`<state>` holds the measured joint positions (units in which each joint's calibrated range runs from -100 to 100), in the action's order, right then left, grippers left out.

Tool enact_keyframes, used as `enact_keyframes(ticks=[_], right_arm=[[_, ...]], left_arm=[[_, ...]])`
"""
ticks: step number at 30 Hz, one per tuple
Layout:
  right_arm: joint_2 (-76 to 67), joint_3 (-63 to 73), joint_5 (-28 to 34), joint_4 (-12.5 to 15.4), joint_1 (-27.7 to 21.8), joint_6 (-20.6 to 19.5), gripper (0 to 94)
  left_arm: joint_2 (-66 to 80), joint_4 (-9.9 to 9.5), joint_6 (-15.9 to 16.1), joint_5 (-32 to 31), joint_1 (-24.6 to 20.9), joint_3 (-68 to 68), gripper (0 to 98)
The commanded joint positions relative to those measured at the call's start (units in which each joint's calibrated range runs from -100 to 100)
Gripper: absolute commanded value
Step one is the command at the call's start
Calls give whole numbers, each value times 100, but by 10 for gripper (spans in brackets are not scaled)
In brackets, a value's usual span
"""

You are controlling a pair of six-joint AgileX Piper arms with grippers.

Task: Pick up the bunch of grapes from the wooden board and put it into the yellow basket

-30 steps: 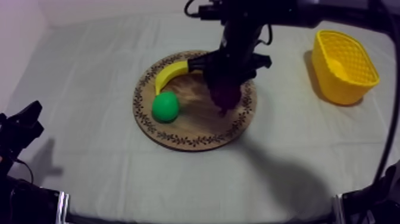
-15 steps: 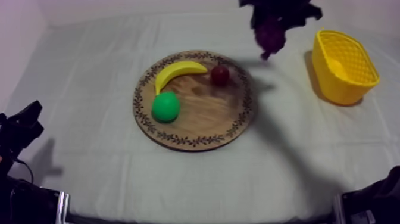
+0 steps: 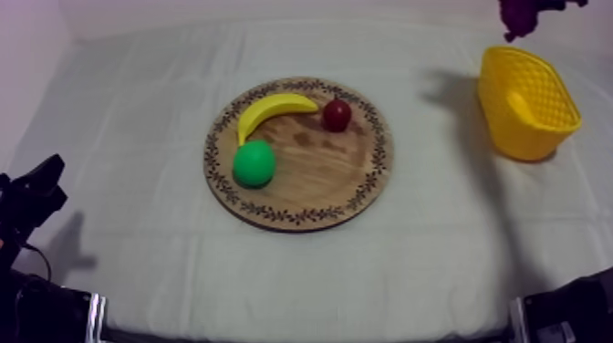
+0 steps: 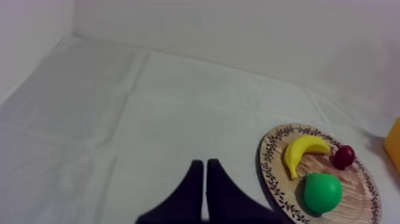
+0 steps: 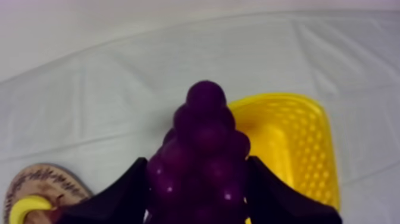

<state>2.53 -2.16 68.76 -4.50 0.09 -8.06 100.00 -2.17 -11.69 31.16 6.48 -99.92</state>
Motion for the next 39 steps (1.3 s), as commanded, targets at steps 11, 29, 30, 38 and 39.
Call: enact_keyframes(ticks=[11,29,30,38,39], right_arm=[[348,-723,-478,124,-586,878,228],[1903,-750,-702,193,-677,1282,354],[1962,-729,-694,199,-690,1300,394],[2099,-617,-712,227,-718,1372,637],[2061,-616,-720,219,-712,1370,650]], left_arm=[[0,0,-1,-3,0,3,1],[0,0,-1,-3,0,3,1],[0,0,-1,-3,0,3,1],[0,0,-1,-3,0,3,1],[0,0,-1,-3,0,3,1]])
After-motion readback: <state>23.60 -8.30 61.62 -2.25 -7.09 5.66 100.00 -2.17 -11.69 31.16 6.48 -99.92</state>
